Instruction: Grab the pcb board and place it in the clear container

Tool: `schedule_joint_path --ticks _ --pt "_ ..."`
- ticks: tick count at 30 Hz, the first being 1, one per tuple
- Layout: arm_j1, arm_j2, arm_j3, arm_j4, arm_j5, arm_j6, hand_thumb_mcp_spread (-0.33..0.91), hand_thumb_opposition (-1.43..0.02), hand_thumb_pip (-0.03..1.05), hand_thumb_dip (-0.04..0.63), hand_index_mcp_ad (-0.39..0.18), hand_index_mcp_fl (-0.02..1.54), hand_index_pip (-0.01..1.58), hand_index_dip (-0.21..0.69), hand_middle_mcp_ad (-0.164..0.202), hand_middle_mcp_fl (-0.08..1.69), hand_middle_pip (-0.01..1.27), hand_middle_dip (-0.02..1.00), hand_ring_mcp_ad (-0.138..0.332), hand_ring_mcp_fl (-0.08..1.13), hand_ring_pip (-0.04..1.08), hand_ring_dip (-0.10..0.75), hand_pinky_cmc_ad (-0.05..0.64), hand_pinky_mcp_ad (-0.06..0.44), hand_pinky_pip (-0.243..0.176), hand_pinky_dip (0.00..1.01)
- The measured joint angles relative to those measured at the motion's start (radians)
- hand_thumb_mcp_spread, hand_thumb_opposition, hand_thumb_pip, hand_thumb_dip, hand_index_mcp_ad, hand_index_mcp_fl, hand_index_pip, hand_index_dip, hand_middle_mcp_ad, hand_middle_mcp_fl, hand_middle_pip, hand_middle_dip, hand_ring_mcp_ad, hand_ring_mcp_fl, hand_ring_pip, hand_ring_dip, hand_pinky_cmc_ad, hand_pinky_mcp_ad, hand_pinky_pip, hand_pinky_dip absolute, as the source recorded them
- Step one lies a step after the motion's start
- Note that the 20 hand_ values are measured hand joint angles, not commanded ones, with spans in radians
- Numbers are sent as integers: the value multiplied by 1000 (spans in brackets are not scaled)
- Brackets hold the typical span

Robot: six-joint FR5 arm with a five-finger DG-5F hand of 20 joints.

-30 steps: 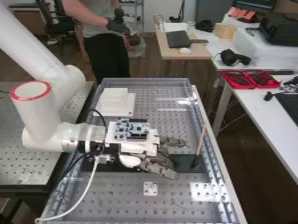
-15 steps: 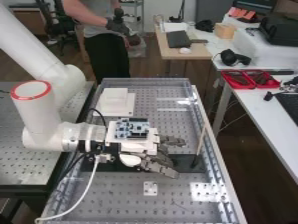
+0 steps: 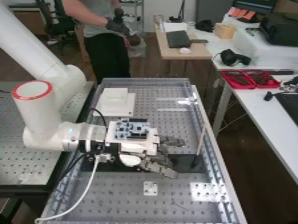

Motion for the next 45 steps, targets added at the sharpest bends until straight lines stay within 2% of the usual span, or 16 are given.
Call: schedule_joint_path --ticks 8,11,14,17,23,33,39,45 --pt "2 -1 0 -1 4 8 571 -995 756 442 -154 253 103 7 -2 497 899 862 37 490 284 618 367 215 58 190" --pt "3 0 -3 7 6 5 620 -1019 764 443 -154 257 103 7 -5 562 991 885 38 494 283 618 377 215 58 190" --pt "4 2 -7 14 6 7 632 -1047 764 436 -154 257 103 7 -2 576 1005 887 37 506 284 618 377 215 58 190" --pt "4 6 -11 22 6 11 660 -1084 764 433 -154 290 105 3 -2 621 1005 885 37 559 281 618 377 215 58 190" --pt "4 8 -12 24 6 12 696 -1107 768 433 -154 325 105 -5 -2 641 1014 885 37 616 281 618 379 250 63 194" --pt "6 10 -3 20 4 18 696 -1108 770 433 -154 354 105 -5 -2 641 1014 885 37 632 281 618 379 250 66 195" --pt "8 59 4 -2 4 10 696 -1140 773 433 -154 360 105 -5 -2 648 1012 887 37 653 279 618 380 250 65 195" --pt "23 136 4 -45 18 -14 712 -1145 771 429 -154 360 101 -5 -2 672 1016 887 37 665 279 618 384 251 65 195"
